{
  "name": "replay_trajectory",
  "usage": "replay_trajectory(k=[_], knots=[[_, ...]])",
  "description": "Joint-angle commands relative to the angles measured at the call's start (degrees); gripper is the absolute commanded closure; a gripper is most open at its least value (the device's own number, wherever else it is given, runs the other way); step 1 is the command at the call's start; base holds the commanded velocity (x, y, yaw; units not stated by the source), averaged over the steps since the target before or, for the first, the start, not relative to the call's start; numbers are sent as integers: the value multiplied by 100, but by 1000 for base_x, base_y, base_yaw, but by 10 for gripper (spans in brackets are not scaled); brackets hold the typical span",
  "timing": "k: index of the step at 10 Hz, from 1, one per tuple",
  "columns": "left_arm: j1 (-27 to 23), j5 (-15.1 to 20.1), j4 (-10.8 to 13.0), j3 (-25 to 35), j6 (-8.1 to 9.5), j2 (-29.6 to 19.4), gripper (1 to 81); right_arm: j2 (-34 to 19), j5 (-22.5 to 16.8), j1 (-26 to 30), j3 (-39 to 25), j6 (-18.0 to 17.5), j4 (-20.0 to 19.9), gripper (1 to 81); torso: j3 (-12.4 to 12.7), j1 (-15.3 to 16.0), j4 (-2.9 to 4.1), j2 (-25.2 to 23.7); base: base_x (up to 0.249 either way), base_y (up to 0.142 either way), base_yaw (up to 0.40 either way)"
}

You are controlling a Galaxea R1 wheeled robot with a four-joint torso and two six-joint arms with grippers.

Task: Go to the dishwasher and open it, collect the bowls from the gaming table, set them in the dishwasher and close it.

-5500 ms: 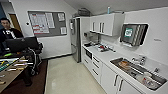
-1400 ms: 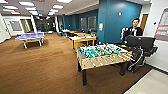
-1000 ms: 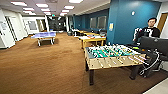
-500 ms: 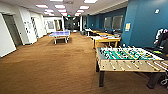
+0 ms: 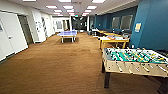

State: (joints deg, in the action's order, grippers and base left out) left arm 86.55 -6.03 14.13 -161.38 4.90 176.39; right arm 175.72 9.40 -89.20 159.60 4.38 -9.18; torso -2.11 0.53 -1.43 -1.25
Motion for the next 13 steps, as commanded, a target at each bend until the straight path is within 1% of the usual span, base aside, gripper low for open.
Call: replay_trajectory(k=[1, 13], knots=[[-275, 252, -24, -8, 11, -15, 10, 28, -272, 257, -9, 11, -5, 10, 0, 0, 0, 0, 0, 0, 99], [-275, 252, -42, -8, 81, -24, 10, 28, -272, 231, -17, 11, -5, 10, 0, 0, 0, 0, 0, 0, 0]])
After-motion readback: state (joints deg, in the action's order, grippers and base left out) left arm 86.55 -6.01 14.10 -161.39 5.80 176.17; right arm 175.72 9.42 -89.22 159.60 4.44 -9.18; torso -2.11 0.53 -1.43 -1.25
